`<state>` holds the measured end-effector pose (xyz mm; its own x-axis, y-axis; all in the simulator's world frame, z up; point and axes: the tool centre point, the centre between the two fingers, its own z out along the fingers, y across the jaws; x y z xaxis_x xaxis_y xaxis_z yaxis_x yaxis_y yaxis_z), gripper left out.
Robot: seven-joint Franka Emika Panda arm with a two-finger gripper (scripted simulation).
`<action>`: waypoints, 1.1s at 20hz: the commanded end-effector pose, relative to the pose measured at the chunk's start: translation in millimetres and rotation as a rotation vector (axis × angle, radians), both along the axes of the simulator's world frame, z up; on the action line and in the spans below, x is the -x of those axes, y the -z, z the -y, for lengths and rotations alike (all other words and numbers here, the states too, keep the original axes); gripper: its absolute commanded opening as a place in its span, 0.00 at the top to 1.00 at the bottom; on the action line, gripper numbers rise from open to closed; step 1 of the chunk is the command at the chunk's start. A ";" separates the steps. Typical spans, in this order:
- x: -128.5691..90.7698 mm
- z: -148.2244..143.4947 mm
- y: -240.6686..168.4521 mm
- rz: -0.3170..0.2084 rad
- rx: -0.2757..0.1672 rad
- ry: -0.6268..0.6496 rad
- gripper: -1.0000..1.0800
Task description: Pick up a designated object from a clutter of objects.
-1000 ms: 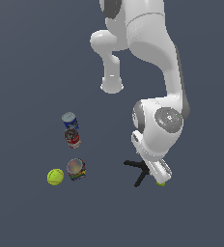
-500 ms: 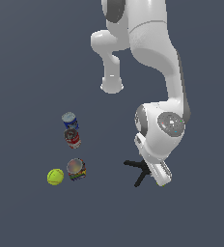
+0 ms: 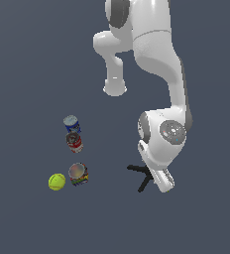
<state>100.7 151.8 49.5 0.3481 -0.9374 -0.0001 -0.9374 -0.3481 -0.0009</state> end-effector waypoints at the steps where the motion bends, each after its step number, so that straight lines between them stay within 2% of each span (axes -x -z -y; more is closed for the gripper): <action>1: 0.9 0.1 13.9 -0.001 0.000 0.001 0.04; 9: -0.2 -0.2 30.2 -0.001 0.000 0.002 0.04; 10: -0.2 -0.2 30.2 -0.001 0.000 0.002 1.00; 22: -2.8 -0.4 25.1 0.007 -0.002 0.003 1.00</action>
<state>103.7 152.2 23.7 0.3453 -0.9385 0.0010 -0.9384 -0.3453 -0.0080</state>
